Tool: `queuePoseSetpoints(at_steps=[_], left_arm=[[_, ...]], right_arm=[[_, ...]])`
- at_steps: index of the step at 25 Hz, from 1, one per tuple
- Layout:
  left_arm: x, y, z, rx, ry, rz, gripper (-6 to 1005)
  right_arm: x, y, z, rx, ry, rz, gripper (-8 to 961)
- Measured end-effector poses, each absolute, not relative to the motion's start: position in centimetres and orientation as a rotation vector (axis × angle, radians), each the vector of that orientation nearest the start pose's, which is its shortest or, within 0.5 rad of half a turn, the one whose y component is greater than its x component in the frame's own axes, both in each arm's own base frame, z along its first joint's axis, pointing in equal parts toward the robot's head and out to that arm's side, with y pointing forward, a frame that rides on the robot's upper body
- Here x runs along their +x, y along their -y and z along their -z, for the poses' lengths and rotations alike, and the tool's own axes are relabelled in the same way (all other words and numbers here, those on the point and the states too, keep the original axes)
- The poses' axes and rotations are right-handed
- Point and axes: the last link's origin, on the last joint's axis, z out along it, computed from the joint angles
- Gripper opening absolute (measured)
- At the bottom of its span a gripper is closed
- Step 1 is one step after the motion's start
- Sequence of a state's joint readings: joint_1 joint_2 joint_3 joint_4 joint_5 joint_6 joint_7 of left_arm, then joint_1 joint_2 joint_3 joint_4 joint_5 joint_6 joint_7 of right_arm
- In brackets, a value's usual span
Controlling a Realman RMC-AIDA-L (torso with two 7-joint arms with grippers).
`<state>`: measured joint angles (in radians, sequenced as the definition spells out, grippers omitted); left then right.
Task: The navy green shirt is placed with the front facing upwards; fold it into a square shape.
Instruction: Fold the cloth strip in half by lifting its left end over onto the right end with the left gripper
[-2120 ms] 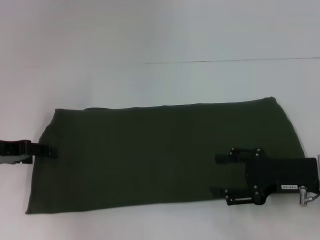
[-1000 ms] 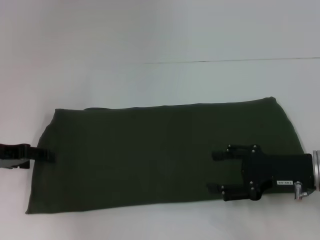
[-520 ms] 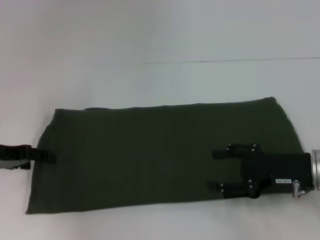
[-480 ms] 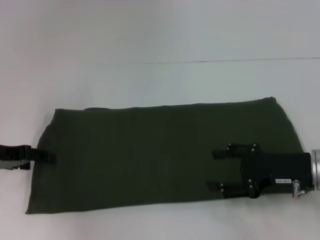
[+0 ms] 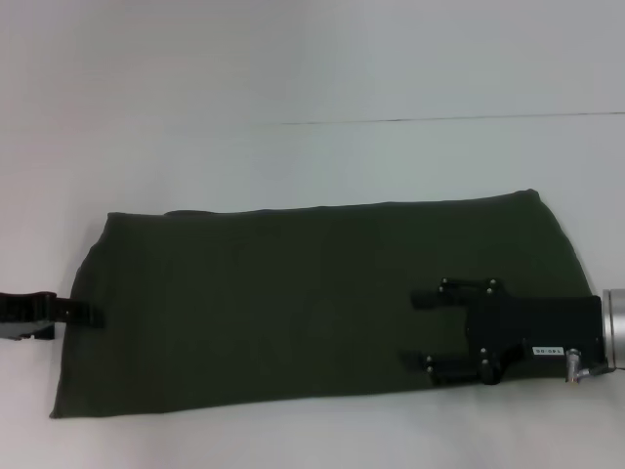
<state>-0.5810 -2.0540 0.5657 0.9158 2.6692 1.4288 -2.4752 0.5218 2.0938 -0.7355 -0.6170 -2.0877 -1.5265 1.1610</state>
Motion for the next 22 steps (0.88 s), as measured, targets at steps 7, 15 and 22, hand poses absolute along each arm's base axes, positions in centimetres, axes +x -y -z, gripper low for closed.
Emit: queuePoseSetpoints(at_steps=[7, 15, 22], left_arm=[[-32.6, -34.9, -5.6, -2.033, 1.758, 0.046, 831], [-32.6, -34.9, -4.9, -2.045, 1.776, 0.047, 830], [-32.0, -35.2, -4.3, -2.073, 1.785, 0.05, 828]], right_arm=[[27.2, -31.6, 2.7, -2.844, -0.372, -0.538, 840], [27.2, -31.6, 2.7, -2.842, -0.373, -0.536, 841], [27.3, -31.7, 2.6, -2.835, -0.375, -0.527, 840]])
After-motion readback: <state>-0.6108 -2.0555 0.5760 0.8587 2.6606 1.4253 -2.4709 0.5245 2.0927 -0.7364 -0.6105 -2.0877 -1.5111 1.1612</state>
